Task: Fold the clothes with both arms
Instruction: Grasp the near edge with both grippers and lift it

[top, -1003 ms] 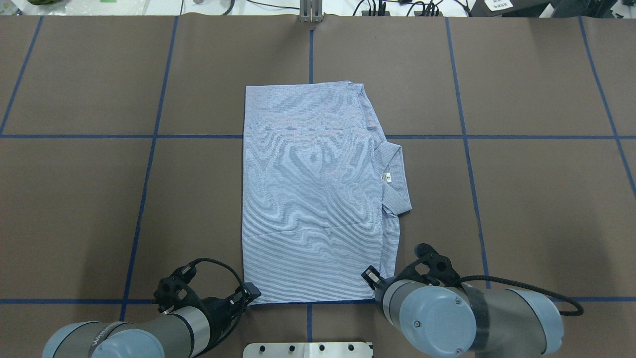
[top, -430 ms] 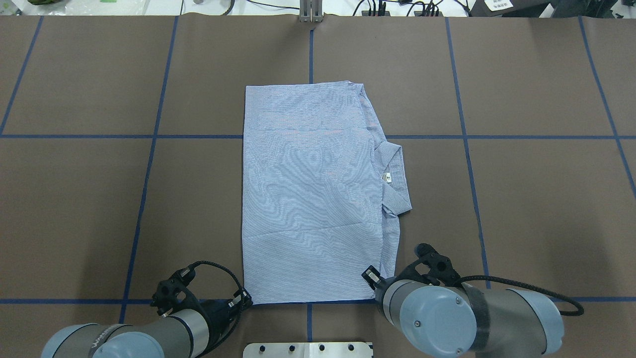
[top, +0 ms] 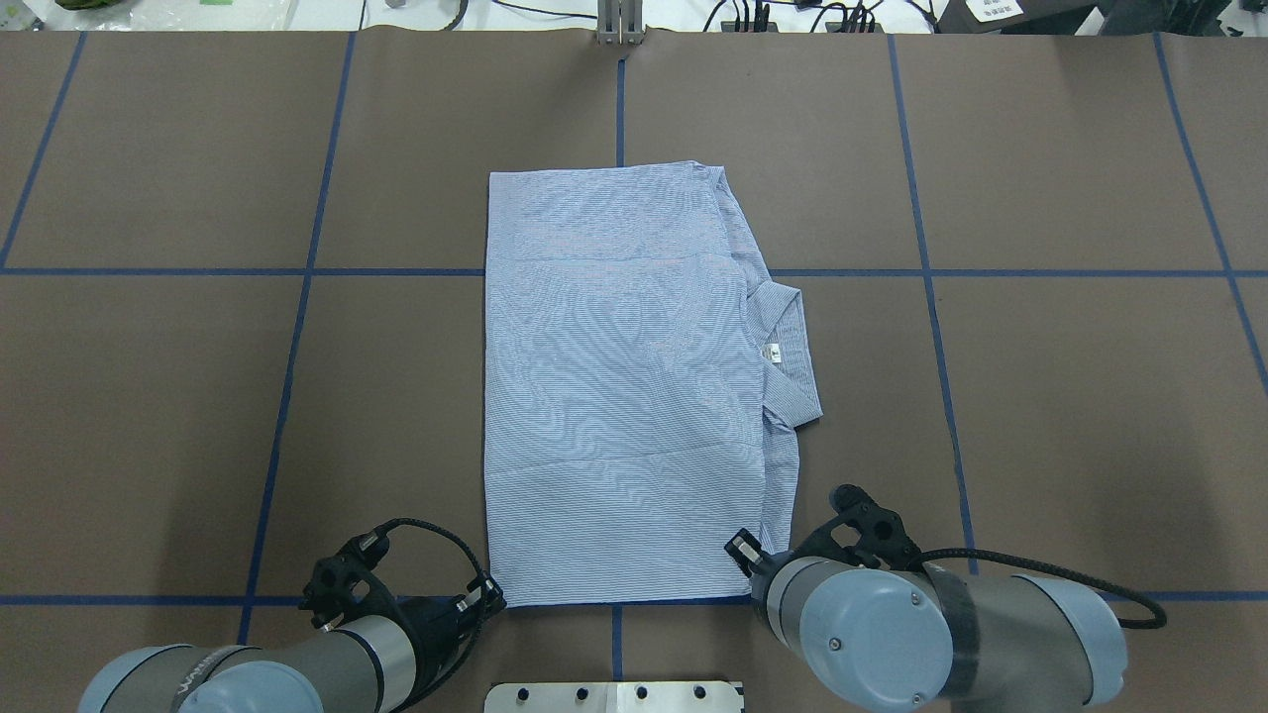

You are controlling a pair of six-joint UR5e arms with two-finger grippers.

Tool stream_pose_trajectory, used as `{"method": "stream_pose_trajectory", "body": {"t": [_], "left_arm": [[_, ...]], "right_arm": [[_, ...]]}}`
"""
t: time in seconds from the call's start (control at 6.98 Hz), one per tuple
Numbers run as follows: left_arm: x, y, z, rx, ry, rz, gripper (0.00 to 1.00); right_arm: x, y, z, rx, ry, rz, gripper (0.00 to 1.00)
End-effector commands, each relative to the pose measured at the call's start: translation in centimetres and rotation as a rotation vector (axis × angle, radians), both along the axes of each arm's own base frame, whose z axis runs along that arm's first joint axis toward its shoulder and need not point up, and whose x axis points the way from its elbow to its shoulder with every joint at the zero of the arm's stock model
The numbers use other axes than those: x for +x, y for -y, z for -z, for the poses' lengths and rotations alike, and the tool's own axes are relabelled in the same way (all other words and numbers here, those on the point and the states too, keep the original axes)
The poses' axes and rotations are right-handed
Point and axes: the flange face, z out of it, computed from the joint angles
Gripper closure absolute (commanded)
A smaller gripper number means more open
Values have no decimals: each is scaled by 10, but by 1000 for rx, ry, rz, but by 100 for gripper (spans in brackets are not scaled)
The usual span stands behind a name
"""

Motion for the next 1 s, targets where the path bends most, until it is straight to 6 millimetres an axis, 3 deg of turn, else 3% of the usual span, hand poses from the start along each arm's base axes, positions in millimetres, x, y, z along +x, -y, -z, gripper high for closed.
{"method": "stream_pose_trajectory", "body": {"t": [0.0, 0.14, 0.29, 0.43, 0.57, 0.72, 0.86], "left_arm": [[-42, 4, 52, 2, -101, 8, 100], [-76, 3, 88, 0, -117, 6, 100], [-102, 6, 115, 1, -132, 10, 100], [-118, 31, 124, 5, -145, 47, 100], [-135, 71, 133, -3, -131, 69, 100], [-146, 113, 155, 44, -112, 81, 100], [-149, 148, 151, 48, -77, 109, 100]], "right_arm": [[40, -1, 29, 7, 76, -7, 100], [68, -4, 43, 7, 118, -4, 100], [92, 9, 60, 0, 167, -25, 100], [109, 37, 69, -35, 195, -48, 100], [136, 78, 81, -69, 233, -87, 100], [155, 129, 93, -116, 266, -119, 100], [159, 179, 99, -163, 272, -137, 100]]}}
